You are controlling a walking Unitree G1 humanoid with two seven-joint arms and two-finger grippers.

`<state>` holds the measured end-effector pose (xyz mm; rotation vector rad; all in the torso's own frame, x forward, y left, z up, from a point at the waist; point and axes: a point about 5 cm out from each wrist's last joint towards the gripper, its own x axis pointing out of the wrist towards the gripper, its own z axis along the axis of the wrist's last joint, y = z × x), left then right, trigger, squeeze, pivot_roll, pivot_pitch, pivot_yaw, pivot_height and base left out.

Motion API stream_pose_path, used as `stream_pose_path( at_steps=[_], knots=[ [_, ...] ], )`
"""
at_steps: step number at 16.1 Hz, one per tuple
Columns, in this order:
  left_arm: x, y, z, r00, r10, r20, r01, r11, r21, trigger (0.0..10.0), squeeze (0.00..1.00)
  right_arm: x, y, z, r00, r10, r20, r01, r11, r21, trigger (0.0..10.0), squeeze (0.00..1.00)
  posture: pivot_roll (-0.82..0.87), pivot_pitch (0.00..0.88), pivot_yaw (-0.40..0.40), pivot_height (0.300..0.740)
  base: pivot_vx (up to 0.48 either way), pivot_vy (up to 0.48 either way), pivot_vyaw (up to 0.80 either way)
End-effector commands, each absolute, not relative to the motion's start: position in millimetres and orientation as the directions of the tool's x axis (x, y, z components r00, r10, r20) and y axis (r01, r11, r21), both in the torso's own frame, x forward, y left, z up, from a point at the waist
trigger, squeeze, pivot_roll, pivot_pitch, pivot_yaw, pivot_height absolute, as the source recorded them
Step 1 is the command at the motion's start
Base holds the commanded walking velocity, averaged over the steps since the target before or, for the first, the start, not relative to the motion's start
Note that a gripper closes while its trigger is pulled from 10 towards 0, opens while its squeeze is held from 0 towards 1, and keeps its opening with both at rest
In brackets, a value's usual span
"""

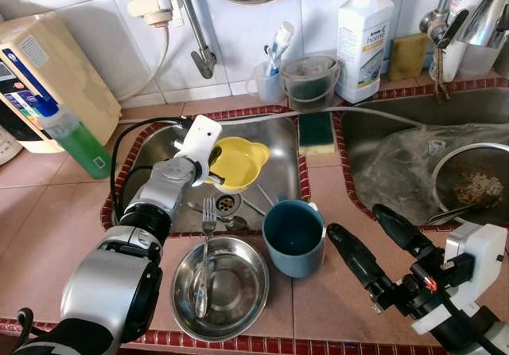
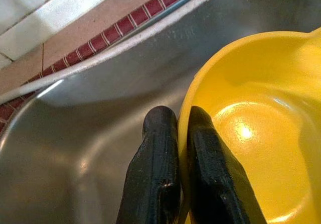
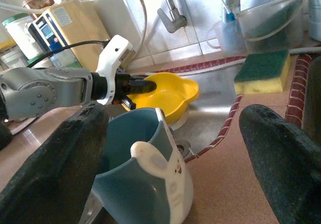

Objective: Kitchen organization

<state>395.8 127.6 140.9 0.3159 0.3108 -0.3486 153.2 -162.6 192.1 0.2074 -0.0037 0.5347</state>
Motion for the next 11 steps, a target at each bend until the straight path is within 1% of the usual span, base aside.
stream_pose_path(
  at_steps=[1,2,3,11],
  knots=[
    [397.9,134.3,144.7,0.896,-0.264,-0.357,0.366,0.894,0.259,10.0,0.07,151.0,-157.7,197.4,0.842,0.532,0.086,-0.538,0.821,0.191,10.0,0.00,-0.36,0.071,0.247,0.732,0.000,0.000,0.00],
    [397.7,134.8,143.8,0.893,-0.262,-0.365,0.368,0.893,0.260,10.0,0.65,151.3,-157.2,197.8,0.840,0.535,0.087,-0.542,0.819,0.188,10.0,0.00,-0.36,0.071,0.248,0.732,0.000,0.000,0.00],
    [397.5,135.1,143.7,0.892,-0.268,-0.364,0.370,0.896,0.246,10.0,1.00,151.7,-157.1,198.1,0.840,0.536,0.088,-0.543,0.819,0.185,10.0,0.00,-0.36,0.073,0.246,0.732,0.000,0.000,0.00],
    [399.5,137.1,149.7,0.894,-0.277,-0.353,0.368,0.903,0.223,10.0,1.00,159.0,-156.8,199.9,0.835,0.538,0.111,-0.550,0.816,0.180,10.0,0.00,-0.33,0.071,0.240,0.732,0.000,0.000,0.00]
  ],
)
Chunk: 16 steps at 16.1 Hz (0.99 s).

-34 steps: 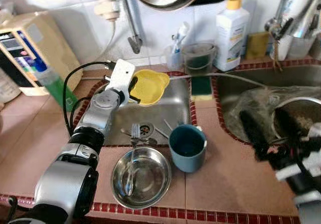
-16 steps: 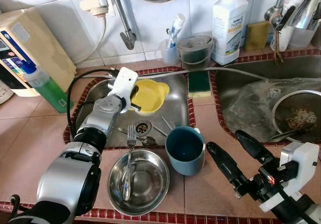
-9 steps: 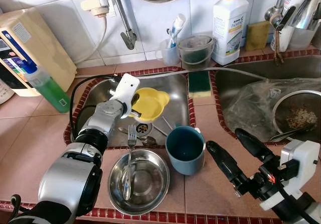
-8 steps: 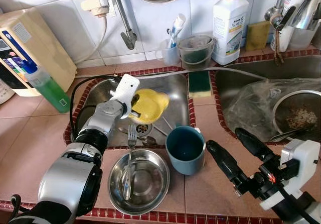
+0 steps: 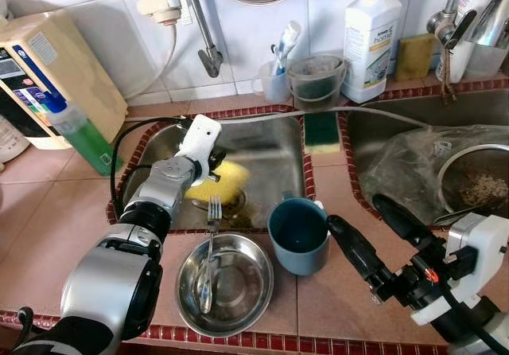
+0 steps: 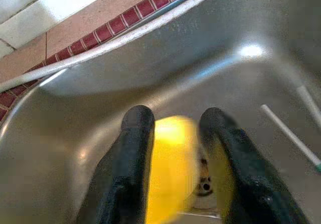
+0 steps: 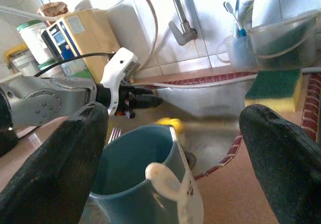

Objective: Kitchen organization

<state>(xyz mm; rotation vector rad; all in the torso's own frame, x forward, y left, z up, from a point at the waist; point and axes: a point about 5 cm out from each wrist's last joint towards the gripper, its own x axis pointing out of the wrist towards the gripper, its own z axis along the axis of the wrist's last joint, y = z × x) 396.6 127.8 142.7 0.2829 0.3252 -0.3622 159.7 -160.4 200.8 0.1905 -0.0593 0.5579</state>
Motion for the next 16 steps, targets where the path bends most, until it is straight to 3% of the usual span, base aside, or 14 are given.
stream_pose_path(
  at_steps=[1,6,7,8,12,16],
  knots=[
    [399.6,137.3,150.7,0.894,-0.281,-0.349,0.369,0.904,0.217,10.0,1.00,160.4,-157.0,200.3,0.832,0.542,0.116,-0.555,0.813,0.179,10.0,0.00,-0.33,0.069,0.233,0.732,0.000,0.000,0.00],
    [402.5,144.4,166.8,0.912,-0.306,-0.273,0.362,0.913,0.189,10.0,1.00,175.7,-156.4,206.2,0.811,0.562,0.160,-0.584,0.794,0.171,10.0,0.00,-0.26,0.046,0.184,0.732,0.000,0.000,0.00],
    [402.8,144.2,174.2,0.919,-0.324,-0.223,0.364,0.916,0.170,10.0,0.75,181.7,-156.5,208.5,0.809,0.561,0.176,-0.586,0.792,0.169,10.0,0.00,-0.25,0.042,0.174,0.732,0.000,0.000,0.00],
    [402.2,143.1,186.5,0.931,-0.343,-0.123,0.358,0.925,0.130,10.0,0.00,191.8,-155.7,212.1,0.810,0.548,0.210,-0.582,0.793,0.178,10.0,0.00,-0.23,0.036,0.158,0.732,0.000,0.000,0.00],
    [390.9,138.7,204.6,0.934,-0.353,0.053,0.339,0.924,0.174,10.0,0.00,219.3,-149.0,219.1,0.806,0.526,0.271,-0.581,0.790,0.195,10.0,0.00,-0.15,0.016,0.099,0.732,0.000,0.000,0.00],
    [364.4,138.5,204.8,0.917,-0.382,0.117,0.359,0.916,0.180,10.0,0.00,238.3,-133.4,215.8,0.827,0.497,0.263,-0.551,0.809,0.204,10.0,0.00,-0.11,0.006,0.068,0.732,0.000,0.000,0.00]
  ],
)
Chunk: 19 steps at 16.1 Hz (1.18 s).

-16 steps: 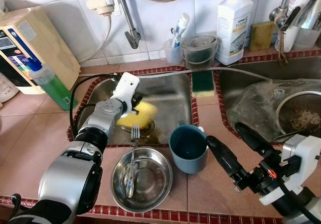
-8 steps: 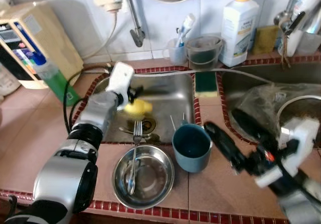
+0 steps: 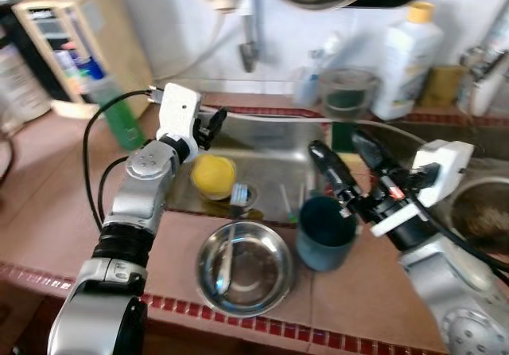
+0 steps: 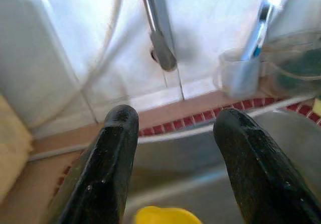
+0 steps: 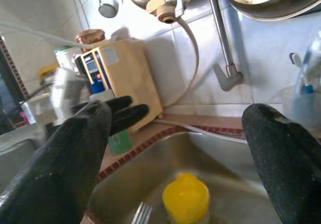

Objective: Kitchen organization

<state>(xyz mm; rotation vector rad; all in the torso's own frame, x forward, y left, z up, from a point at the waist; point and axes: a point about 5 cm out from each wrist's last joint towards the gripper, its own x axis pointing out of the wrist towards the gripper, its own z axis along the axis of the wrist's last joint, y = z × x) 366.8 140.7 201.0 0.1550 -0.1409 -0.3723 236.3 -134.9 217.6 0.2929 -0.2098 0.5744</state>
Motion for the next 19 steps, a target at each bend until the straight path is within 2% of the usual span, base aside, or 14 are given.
stream_pose_path(
  at_steps=[1,3,6,13,19],
  knots=[
    [357.9,137.7,205.2,0.913,-0.385,0.137,0.360,0.916,0.177,10.0,0.00,239.1,-131.8,213.2,0.827,0.502,0.253,-0.552,0.811,0.195,10.0,0.00,-0.11,0.005,0.067,0.732,0.000,0.000,0.00],
    [348.9,138.9,203.7,0.918,-0.357,0.172,0.336,0.931,0.139,10.0,0.00,243.5,-136.1,211.4,0.854,0.444,0.271,-0.497,0.850,0.175,10.0,0.00,-0.11,0.004,0.063,0.732,0.000,0.000,0.00],
    [338.3,139.0,204.1,0.919,-0.335,0.210,0.324,0.942,0.083,10.0,0.00,255.2,-143.9,214.6,0.901,0.275,0.337,-0.354,0.913,0.201,10.0,0.00,-0.11,0.000,0.058,0.732,0.000,0.000,0.00],
    [327.0,139.9,201.0,0.929,-0.316,0.191,0.314,0.949,0.041,10.0,0.00,266.7,-147.7,216.2,0.907,0.169,0.386,-0.257,0.947,0.190,10.0,0.00,-0.09,0.000,0.042,0.732,0.000,0.000,0.00],
    [316.6,142.6,188.1,0.941,-0.302,0.150,0.297,0.953,0.058,10.0,0.00,266.1,-180.9,207.8,0.912,-0.073,0.403,0.047,0.996,0.073,10.0,0.00,-0.09,0.000,0.035,0.732,0.000,0.000,0.00]
  ],
)
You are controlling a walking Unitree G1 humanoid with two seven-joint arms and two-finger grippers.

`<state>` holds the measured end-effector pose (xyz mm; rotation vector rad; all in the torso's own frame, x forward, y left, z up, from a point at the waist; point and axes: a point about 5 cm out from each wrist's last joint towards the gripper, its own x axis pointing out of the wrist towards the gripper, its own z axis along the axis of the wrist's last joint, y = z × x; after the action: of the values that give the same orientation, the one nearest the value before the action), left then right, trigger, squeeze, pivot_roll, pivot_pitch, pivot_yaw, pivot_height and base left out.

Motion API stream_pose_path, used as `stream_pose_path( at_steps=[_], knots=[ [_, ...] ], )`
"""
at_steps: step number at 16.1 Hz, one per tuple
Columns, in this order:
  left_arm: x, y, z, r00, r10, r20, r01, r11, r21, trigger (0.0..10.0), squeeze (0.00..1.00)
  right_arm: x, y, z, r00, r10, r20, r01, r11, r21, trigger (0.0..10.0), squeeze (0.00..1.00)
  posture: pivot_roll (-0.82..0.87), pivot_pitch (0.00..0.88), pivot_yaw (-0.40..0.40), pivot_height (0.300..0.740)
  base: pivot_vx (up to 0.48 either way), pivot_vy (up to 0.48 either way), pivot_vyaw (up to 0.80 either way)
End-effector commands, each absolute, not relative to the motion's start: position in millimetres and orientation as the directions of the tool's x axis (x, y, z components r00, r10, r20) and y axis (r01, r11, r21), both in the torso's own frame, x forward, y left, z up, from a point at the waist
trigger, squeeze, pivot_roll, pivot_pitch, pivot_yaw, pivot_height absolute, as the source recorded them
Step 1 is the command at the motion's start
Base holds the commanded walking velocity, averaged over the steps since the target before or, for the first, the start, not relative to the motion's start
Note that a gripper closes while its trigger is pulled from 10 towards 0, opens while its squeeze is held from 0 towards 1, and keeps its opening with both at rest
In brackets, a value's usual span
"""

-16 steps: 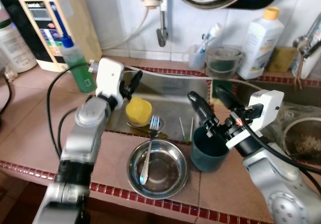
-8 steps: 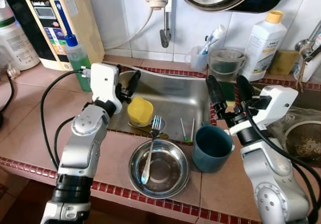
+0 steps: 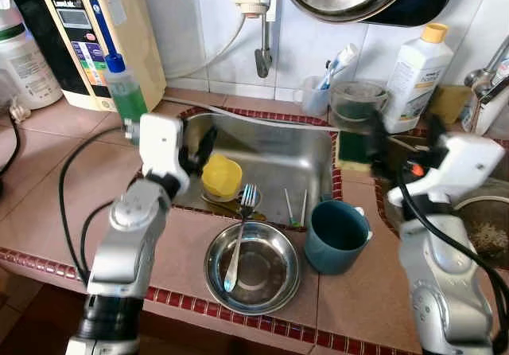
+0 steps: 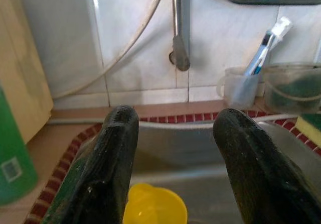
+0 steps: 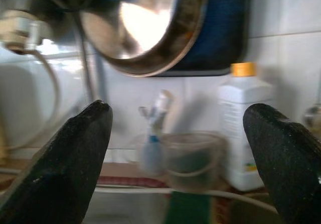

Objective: Kitchen organization

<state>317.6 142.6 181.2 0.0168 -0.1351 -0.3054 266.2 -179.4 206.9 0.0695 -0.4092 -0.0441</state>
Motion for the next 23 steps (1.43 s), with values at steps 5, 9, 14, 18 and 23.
stream_pose_path(
  at_steps=[5,9,14,18,23],
  knots=[
    [303.7,154.2,175.1,0.942,-0.297,0.159,0.292,0.955,0.054,10.0,0.00,254.4,-177.9,181.7,0.924,-0.120,0.363,0.113,0.993,0.040,10.0,0.00,-0.10,0.000,0.039,0.732,0.000,0.000,0.00],
    [303.6,171.5,171.6,0.956,-0.247,0.157,0.242,0.969,0.051,10.0,0.00,254.4,-184.4,164.3,0.929,-0.163,0.332,0.168,0.986,0.014,10.0,0.00,-0.09,0.000,0.039,0.732,0.000,0.000,0.00],
    [304.7,174.8,166.4,0.960,-0.248,0.127,0.239,0.968,0.080,10.0,0.00,257.4,-189.6,161.6,0.921,-0.178,0.348,0.191,0.982,-0.002,10.0,0.00,-0.09,0.000,0.042,0.732,-0.100,0.000,0.00],
    [305.8,173.6,165.5,0.960,-0.253,0.124,0.244,0.966,0.082,10.0,0.00,257.4,-190.2,158.6,0.920,-0.185,0.345,0.198,0.980,-0.002,10.0,0.00,-0.09,0.000,0.045,0.732,-0.251,0.000,0.00],
    [307.7,171.8,167.4,0.954,-0.262,0.143,0.253,0.964,0.081,10.0,0.00,259.9,-189.5,158.4,0.917,-0.184,0.354,0.200,0.980,-0.009,10.0,0.00,-0.09,0.000,0.043,0.732,-0.050,0.000,0.00]
  ],
)
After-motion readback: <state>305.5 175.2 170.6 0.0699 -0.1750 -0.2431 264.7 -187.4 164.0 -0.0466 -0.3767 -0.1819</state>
